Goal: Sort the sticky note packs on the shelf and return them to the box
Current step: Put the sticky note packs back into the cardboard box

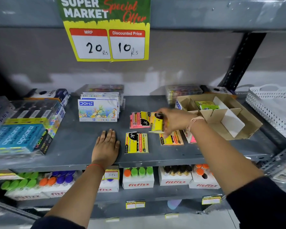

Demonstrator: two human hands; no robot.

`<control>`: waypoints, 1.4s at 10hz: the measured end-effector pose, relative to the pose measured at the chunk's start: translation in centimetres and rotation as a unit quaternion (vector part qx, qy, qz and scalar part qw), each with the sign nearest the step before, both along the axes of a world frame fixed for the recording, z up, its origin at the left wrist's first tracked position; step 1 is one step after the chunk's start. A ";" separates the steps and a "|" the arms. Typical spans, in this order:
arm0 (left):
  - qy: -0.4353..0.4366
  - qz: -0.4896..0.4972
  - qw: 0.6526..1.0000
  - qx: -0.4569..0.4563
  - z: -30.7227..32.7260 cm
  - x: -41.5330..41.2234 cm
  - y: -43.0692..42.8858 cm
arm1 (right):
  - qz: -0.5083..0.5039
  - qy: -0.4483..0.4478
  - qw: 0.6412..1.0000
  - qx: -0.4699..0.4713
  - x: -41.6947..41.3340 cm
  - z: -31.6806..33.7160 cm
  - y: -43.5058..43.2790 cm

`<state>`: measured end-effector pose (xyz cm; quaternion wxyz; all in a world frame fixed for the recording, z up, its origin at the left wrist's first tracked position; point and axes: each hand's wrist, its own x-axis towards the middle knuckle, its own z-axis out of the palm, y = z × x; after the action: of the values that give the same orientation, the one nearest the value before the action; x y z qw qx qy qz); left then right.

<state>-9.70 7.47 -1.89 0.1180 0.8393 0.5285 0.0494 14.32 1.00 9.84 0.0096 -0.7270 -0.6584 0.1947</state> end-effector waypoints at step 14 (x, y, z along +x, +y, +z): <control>0.003 -0.001 1.000 0.022 -0.4 -0.1 0.2 | -0.052 -0.104 0.993 0.007 3.7 -2.4 6.2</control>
<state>-9.77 7.67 -2.26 0.0976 0.8422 0.5270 0.0584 17.99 7.17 7.45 -0.0439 -0.7764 -0.6185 0.1129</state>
